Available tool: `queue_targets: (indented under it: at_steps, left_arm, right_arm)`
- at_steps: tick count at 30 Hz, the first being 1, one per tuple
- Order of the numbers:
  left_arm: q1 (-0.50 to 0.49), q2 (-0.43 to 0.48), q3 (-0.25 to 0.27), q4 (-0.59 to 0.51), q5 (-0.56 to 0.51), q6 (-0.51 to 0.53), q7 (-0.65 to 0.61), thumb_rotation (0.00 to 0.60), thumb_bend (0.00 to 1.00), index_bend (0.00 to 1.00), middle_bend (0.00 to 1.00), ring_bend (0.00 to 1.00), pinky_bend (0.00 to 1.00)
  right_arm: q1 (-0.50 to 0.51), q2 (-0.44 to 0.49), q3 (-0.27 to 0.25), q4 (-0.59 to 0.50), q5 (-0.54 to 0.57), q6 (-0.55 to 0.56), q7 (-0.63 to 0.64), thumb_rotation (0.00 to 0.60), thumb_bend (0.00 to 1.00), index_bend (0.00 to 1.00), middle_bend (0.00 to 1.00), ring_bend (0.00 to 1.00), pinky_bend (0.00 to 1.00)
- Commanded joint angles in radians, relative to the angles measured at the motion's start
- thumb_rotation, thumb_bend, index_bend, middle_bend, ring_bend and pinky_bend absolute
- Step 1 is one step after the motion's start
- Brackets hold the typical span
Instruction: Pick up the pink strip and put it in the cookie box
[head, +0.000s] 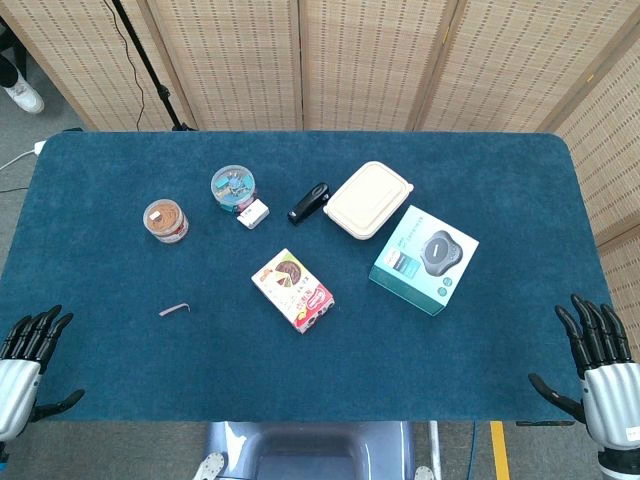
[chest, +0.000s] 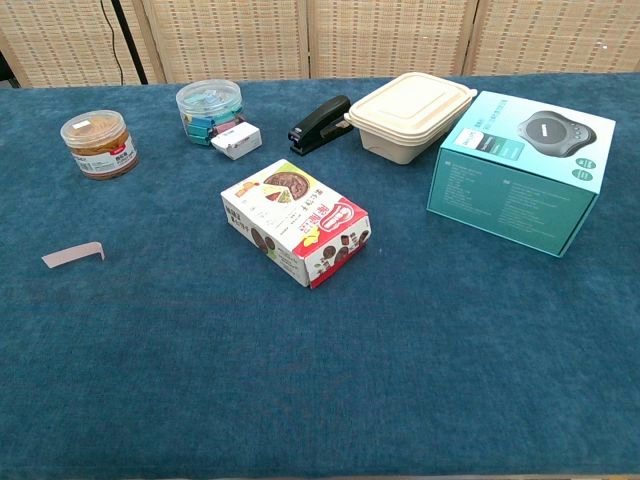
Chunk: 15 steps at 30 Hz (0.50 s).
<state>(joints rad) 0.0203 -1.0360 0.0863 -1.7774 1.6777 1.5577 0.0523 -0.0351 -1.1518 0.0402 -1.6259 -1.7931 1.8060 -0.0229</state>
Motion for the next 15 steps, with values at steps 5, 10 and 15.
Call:
queue_targets:
  at_steps: [5,10,15]
  left_arm:
    - [-0.006,0.004,-0.006,-0.007,-0.023,-0.017,-0.003,0.6,0.02,0.0,0.0,0.0,0.0]
    - [-0.062,-0.025,-0.064,0.008,-0.121,-0.101,-0.017,0.6,0.02,0.0,0.0,0.0,0.0]
    - [-0.143,-0.086,-0.125,0.064,-0.228,-0.232,-0.111,0.6,0.07,0.0,0.0,0.0,0.0]
  right_arm:
    - [-0.001,-0.002,0.002,-0.008,0.003,0.001,0.01,0.6,0.0,0.0,0.0,0.0,0.0]
    - [-0.002,0.002,0.001,-0.016,0.004,0.003,0.027,0.6,0.0,0.0,0.0,0.0,0.0]
    - [-0.004,0.011,-0.006,-0.018,-0.002,0.005,0.058,0.6,0.0,0.0,0.0,0.0,0.0]
